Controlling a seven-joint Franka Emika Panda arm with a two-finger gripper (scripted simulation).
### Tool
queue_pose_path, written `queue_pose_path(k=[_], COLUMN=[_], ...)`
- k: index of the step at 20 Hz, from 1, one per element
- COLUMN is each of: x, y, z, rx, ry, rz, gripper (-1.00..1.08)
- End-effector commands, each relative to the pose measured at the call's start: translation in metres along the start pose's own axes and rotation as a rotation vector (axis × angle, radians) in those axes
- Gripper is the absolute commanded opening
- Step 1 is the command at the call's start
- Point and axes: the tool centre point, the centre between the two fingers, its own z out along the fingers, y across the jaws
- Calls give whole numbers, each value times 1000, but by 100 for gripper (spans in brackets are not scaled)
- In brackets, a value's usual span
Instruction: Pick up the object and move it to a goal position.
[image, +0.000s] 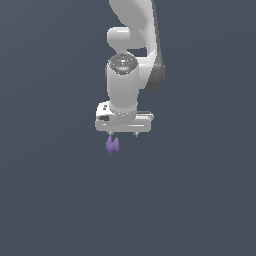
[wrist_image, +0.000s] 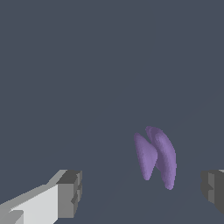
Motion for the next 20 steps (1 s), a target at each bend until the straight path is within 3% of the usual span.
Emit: queue_pose_path(k=[1,10,20], x=[0,4,0], y=[0,8,17], z=[0,-18,-3], rx=[0,19,18], ry=[0,16,12], rz=[0,60,14], gripper=[100,100,100])
